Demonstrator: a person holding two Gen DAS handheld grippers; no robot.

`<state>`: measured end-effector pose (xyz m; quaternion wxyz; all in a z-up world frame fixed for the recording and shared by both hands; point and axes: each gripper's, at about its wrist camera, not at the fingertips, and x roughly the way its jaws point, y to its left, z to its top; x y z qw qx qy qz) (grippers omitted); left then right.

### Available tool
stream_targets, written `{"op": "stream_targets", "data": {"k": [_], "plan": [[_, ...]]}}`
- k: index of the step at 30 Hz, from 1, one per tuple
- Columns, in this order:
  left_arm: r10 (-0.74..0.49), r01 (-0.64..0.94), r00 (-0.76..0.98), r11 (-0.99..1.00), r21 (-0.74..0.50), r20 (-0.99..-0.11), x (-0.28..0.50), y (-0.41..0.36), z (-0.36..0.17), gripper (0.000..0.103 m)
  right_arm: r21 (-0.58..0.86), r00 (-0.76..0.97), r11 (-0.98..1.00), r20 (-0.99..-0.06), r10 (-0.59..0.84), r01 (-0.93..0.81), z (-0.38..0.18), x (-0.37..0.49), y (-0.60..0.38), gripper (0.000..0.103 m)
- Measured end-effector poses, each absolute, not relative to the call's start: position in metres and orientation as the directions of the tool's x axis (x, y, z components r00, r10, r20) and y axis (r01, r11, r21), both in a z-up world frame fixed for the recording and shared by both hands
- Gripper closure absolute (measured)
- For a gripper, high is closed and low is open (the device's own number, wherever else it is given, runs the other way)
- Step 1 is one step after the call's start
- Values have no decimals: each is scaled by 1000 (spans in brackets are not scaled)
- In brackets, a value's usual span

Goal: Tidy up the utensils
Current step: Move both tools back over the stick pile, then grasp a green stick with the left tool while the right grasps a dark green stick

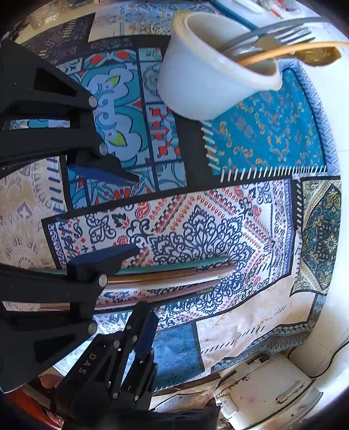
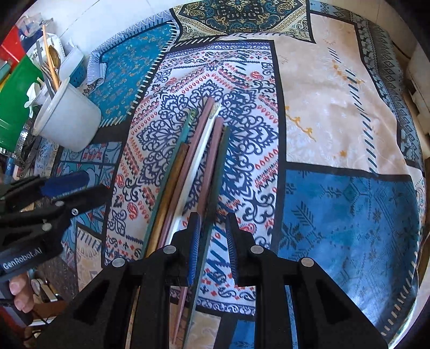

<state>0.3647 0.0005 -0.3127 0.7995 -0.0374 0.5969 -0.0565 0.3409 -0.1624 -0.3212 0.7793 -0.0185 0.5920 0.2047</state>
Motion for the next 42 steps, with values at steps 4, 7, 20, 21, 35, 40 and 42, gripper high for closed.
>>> {"op": "stream_targets", "data": {"k": [4, 7, 20, 21, 35, 40, 42], "plan": [[-171, 74, 255, 985, -157, -952, 370, -8, -318, 71, 182, 240, 916, -930, 278, -356, -324, 343, -154, 93], [-204, 105, 232, 977, -184, -951, 374, -18, -322, 75, 181, 237, 917, -932, 276, -356, -324, 343, -157, 95], [-226, 124, 197, 971, -205, -954, 391, -43, -337, 86, 267, 191, 920, -925, 328, -288, -316, 342, -197, 99], [-219, 125, 201, 972, -196, -955, 392, -44, -337, 86, 262, 195, 920, -925, 325, -291, -315, 341, -196, 98], [-129, 210, 239, 975, -78, -962, 420, -64, -342, 98, 294, 173, 913, -921, 350, -284, -316, 343, -192, 91], [-148, 170, 242, 980, -109, -959, 413, -43, -338, 99, 286, 154, 913, -928, 340, -291, -323, 347, -182, 91], [-164, 151, 251, 980, -128, -954, 406, -34, -333, 99, 278, 161, 914, -929, 334, -294, -323, 348, -179, 91]]}}
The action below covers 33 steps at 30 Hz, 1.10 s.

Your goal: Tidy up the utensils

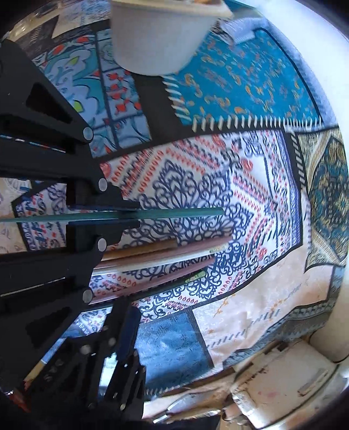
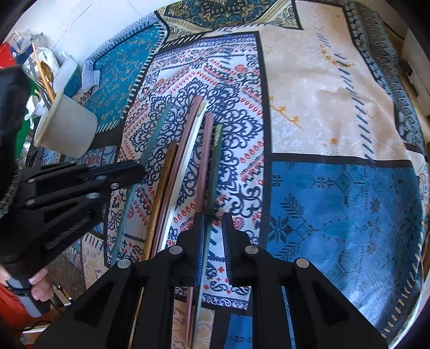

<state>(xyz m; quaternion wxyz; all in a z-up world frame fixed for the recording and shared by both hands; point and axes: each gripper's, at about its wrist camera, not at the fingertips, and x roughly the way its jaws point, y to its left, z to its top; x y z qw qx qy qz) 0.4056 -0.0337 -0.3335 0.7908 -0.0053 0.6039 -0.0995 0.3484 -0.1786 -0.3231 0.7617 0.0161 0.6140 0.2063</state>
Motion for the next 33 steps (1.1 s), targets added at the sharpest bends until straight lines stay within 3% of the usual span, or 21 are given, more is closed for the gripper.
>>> {"op": "stream_targets", "data": {"k": [5, 8, 15, 33], "plan": [[-189, 124, 283, 979, -159, -940, 390, -19, -319, 99, 263, 180, 919, -929, 323, -293, -324, 358, -169, 91], [-192, 114, 313, 980, -164, -930, 383, -16, -309, 99, 234, 203, 930, -933, 297, -283, -324, 366, -169, 98], [-213, 109, 356, 977, -186, -910, 373, -10, -293, 99, 137, 256, 935, -940, 227, -326, -322, 370, -151, 97], [-226, 104, 503, 974, -202, -834, 358, -5, -236, 100, 181, 431, 941, -853, 294, -285, -252, 346, -165, 97]]}}
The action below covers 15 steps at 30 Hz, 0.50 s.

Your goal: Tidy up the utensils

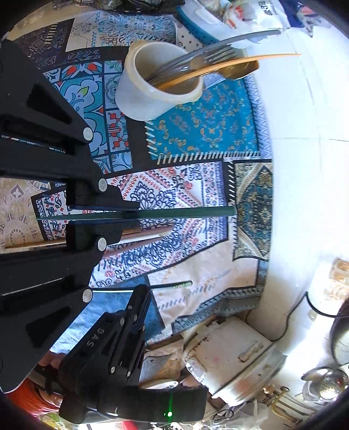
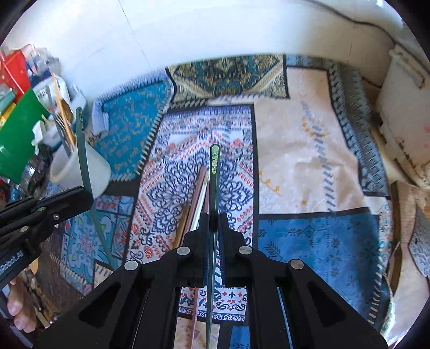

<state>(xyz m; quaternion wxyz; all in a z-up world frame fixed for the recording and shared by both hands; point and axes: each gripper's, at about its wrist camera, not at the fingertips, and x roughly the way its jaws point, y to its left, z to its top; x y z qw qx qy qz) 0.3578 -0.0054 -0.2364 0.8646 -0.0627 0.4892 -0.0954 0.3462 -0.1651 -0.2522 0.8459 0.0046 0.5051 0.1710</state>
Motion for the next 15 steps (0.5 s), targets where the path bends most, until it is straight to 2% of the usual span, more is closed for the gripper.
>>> {"op": "stream_targets", "data": {"k": [15], "plan": [[-219, 132, 616, 976, -176, -756, 338, 3, -183, 100, 166, 595, 946, -743, 306, -278, -182, 317, -173, 99]]}}
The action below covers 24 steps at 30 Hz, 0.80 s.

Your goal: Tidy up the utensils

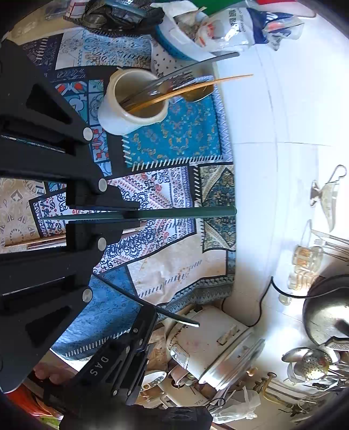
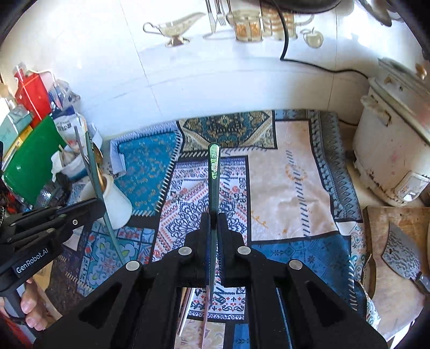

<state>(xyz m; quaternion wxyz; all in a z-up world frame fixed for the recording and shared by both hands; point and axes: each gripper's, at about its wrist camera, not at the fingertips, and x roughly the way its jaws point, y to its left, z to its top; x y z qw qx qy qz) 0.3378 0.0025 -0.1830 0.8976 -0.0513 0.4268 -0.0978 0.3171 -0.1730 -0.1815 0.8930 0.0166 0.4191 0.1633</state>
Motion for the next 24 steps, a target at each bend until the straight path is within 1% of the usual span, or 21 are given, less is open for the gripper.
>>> {"op": "stream_targets", "data": {"k": [6, 8, 16, 20, 23, 24], "plan": [[-199, 120, 670, 980, -160, -715, 333, 16, -159, 100, 170, 640, 940, -695, 328, -296, -156, 314, -163, 100], [-196, 112, 686, 980, -164, -701, 332, 24, -150, 100, 166, 655, 937, -677, 335, -307, -148, 314, -158, 102], [-159, 63, 749, 983, -170, -643, 329, 58, -120, 100, 143, 693, 927, -627, 357, -348, -119, 317, -132, 102], [-137, 39, 764, 985, -167, -630, 327, 72, -115, 100, 170, 667, 921, -645, 372, -350, -123, 324, -135, 102], [-119, 20, 770, 986, -162, -627, 324, 80, -114, 100, 142, 639, 931, -692, 337, -337, -137, 332, -142, 101], [-113, 13, 772, 987, -162, -626, 324, 82, -114, 100, 125, 617, 933, -720, 319, -337, -146, 337, -145, 98]]}}
